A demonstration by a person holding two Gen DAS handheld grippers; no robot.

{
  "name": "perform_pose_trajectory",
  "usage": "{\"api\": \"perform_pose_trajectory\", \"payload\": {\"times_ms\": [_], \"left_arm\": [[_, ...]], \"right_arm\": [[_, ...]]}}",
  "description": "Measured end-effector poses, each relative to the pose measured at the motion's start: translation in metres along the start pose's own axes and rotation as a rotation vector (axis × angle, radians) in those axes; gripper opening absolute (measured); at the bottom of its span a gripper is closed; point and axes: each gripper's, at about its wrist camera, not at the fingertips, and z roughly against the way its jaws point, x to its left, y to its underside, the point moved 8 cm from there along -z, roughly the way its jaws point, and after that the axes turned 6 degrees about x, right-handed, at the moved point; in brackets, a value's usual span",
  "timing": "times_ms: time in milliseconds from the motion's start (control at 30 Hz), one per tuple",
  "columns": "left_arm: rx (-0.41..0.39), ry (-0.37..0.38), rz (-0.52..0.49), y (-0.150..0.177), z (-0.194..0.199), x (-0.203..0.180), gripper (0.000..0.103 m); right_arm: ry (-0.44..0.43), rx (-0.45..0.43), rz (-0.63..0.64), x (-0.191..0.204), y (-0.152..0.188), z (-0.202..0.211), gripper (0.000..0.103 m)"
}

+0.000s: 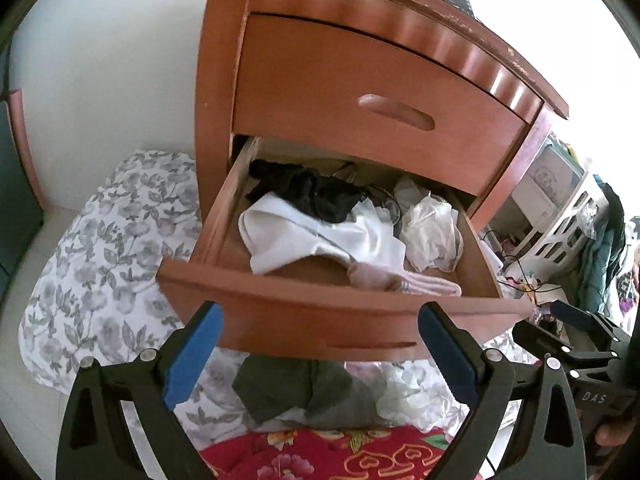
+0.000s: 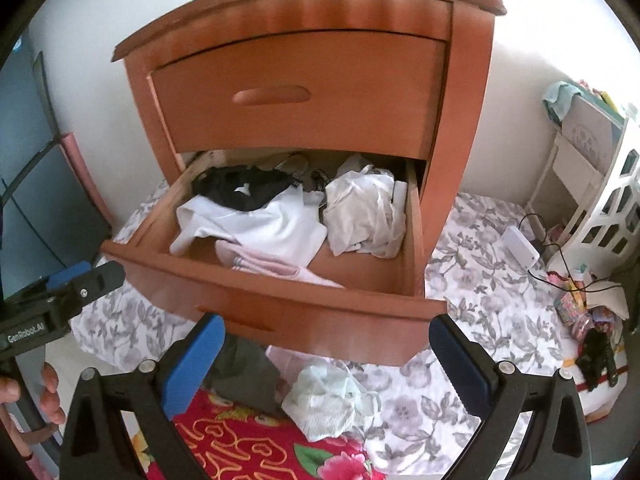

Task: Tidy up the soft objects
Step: 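Raise both tools and move them back into the open drawer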

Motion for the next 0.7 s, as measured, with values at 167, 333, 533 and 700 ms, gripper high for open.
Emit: {"api": "perform_pose_trajectory", "payload": {"times_ms": [167,333,533,700], "left_arm": [[0.011,0.000,-0.016,-0.013,-0.012,0.004,0.098],[0.010,0.018,-0.003,-0.027,-0.021,0.010,0.098],[0.026,0.015,-0.011,-0.045,-0.032,0.013,0.098],[0.077,0.051,-0.001,-0.066,-0.045,0.010,0.098]], "right_arm": [[0.002,0.003,-0.001,-0.013,-0.004,-0.015,0.103],[0.013,-0.022,-0.052,-0.033,-0.016,-0.023,0.103],[0.038,-0.053,0.003,-0.036,-0.040,-0.030,0.103],[0.059,-0.050,0.041,-0.034,-0.059,-0.038,0.103]]}}
